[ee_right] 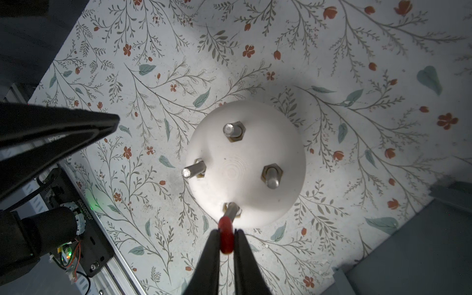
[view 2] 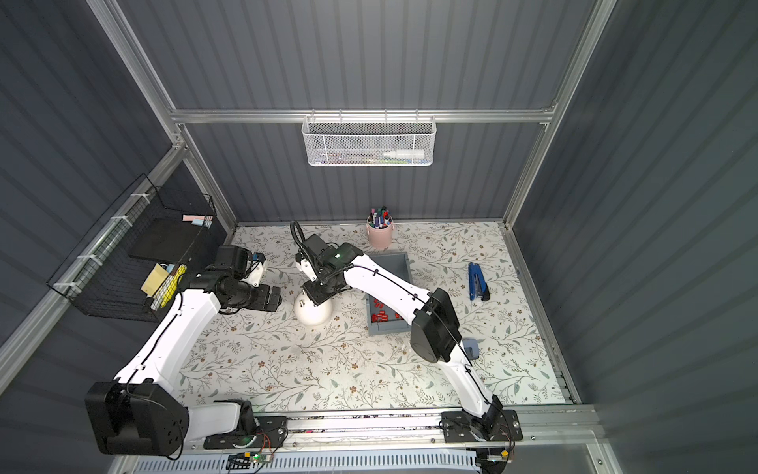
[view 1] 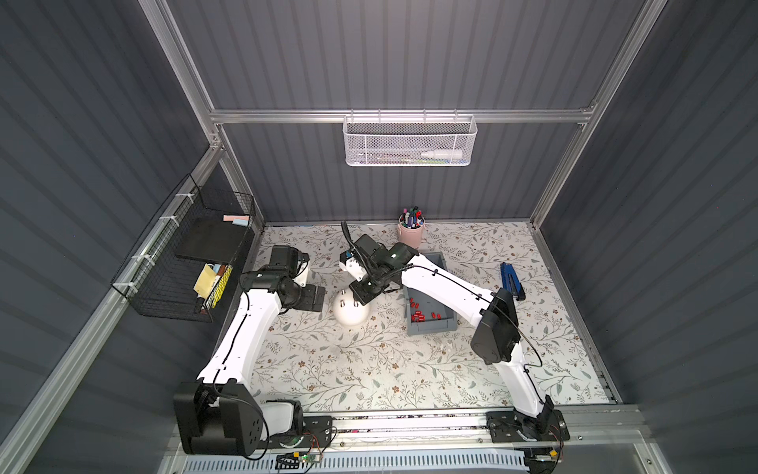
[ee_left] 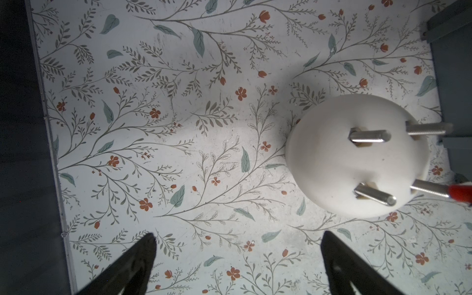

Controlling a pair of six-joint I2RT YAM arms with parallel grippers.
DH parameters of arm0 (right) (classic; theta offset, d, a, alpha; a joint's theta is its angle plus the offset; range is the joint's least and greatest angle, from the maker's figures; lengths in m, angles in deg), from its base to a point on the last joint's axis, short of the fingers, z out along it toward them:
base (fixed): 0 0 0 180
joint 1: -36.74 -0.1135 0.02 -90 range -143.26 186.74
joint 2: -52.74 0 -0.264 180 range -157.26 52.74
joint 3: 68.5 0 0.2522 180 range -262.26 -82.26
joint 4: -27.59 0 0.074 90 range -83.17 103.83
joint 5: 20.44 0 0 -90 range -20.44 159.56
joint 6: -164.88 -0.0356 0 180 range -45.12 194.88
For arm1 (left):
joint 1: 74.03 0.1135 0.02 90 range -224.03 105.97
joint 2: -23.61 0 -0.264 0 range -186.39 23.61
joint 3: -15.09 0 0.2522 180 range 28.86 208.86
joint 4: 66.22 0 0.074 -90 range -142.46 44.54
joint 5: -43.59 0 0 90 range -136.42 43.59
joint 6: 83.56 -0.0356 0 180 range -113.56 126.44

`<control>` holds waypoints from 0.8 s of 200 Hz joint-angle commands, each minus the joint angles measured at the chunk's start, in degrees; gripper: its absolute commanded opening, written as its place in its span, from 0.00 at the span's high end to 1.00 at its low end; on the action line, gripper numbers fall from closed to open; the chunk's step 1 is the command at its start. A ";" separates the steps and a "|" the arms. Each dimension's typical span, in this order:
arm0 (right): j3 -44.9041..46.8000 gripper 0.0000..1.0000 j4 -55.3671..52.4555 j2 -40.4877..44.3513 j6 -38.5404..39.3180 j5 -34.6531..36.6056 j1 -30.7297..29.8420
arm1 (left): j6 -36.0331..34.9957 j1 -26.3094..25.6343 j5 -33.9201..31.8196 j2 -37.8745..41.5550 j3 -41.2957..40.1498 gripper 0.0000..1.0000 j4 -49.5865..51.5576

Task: Cover the protruding screws with screw protection sleeves
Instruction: Attach the screw protection sleeve to the screw.

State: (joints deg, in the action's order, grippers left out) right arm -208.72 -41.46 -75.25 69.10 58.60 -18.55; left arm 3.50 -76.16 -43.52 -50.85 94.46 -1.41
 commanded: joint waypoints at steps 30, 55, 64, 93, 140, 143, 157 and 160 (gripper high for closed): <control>0.34 0.85 -1.39 -0.91 1.89 -0.36 -0.48 | -0.16 0.33 1.16 0.63 0.95 0.00 0.55; -0.13 0.85 -1.96 -1.37 2.68 0.09 -0.58 | -0.14 0.37 1.37 0.63 0.99 0.01 0.41; -0.36 0.85 -2.39 -1.69 2.84 0.27 -0.61 | -0.14 0.37 1.32 0.63 0.86 0.00 0.41; -0.89 0.85 -3.77 -1.96 3.48 1.49 -0.61 | -0.14 0.33 1.32 0.63 0.90 0.00 0.37; -0.58 0.85 -4.16 -1.96 3.85 1.75 -0.72 | -0.14 0.37 1.75 0.45 0.96 0.01 0.25; -0.56 0.85 -4.13 -1.92 3.86 1.66 -0.70 | -0.14 0.37 1.68 0.41 0.99 0.01 0.20; -0.69 0.85 -3.54 -1.86 3.85 1.60 -0.70 | -0.14 0.37 1.68 0.39 0.99 0.00 0.22; -0.71 0.85 -3.47 -1.77 3.85 1.65 -0.77 | -0.15 0.36 1.72 0.38 0.94 0.01 0.21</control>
State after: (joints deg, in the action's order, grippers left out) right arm -208.67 -43.54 -75.88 71.92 59.52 -18.96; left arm 3.50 -76.16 -42.45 -50.85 94.46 -1.44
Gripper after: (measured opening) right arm 0.148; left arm 0.994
